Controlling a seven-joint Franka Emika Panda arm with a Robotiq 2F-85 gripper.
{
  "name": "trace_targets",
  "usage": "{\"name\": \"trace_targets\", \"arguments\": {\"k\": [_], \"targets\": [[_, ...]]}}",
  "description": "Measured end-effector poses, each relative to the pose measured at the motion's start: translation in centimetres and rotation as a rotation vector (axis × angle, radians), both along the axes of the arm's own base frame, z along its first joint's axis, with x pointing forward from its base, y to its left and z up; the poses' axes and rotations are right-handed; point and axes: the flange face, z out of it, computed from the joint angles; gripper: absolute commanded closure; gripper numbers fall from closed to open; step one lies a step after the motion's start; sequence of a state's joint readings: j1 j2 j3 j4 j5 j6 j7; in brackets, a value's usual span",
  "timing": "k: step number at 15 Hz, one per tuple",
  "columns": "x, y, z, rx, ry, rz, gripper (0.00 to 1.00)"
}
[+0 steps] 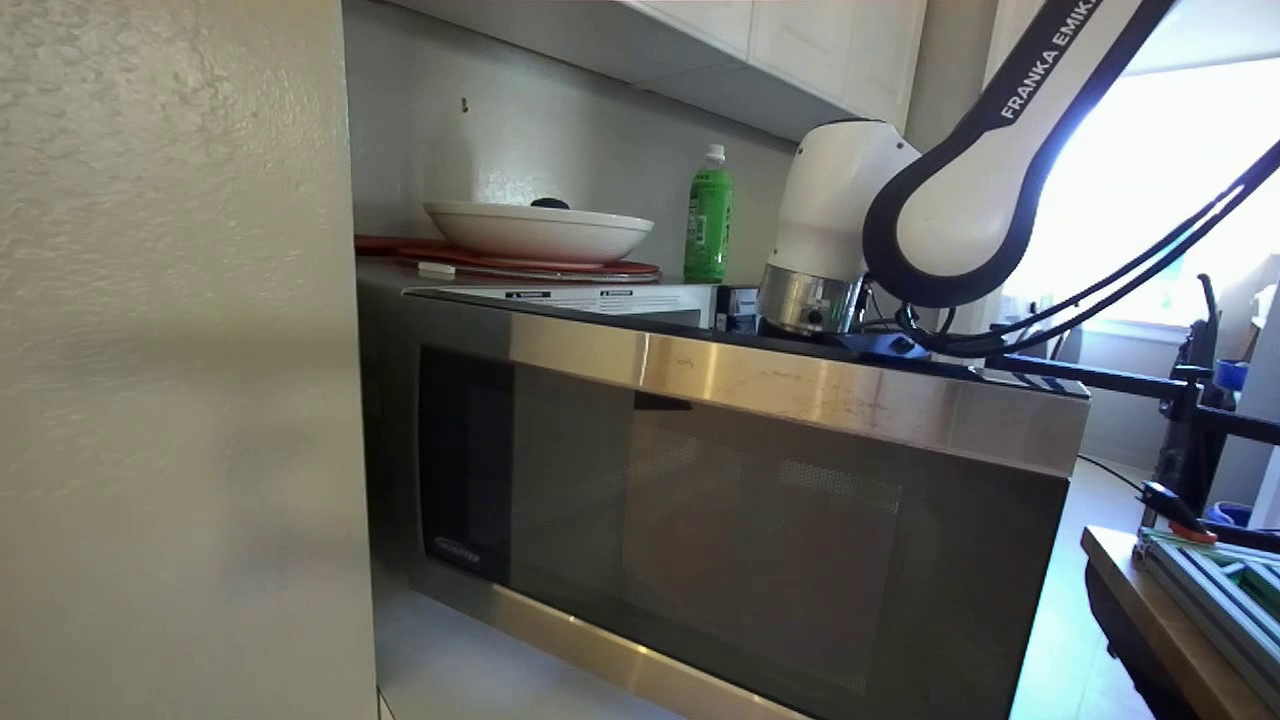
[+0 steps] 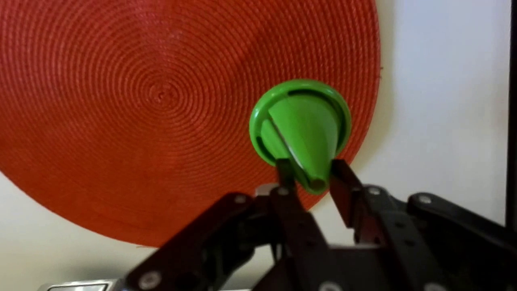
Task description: Place the green cone shaped object on the far left side of the red mat in front of the microwave
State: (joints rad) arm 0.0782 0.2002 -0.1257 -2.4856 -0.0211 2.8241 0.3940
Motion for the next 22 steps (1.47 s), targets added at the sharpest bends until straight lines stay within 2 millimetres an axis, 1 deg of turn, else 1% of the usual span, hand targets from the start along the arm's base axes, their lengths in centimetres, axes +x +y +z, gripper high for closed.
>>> {"name": "trace_targets", "arguments": {"k": [2,4,13,18,19,20,22], "targets": [[-0.5,0.9,-0.4,-0.002,-0.004,0.06,0.93],[-1.1,1.3,-0.9,-0.008,-0.012,0.106,0.93],[-4.7,1.7,-3.6,-0.025,-0.029,0.231,0.93],[-5.7,1.3,-4.9,-0.03,-0.042,0.245,0.93],[-5.8,1.3,-5.1,-0.029,-0.044,0.247,0.46],[-5.8,1.4,-5.3,-0.027,-0.048,0.248,0.45],[-5.9,1.8,-5.4,-0.016,-0.055,0.245,0.33]]}}
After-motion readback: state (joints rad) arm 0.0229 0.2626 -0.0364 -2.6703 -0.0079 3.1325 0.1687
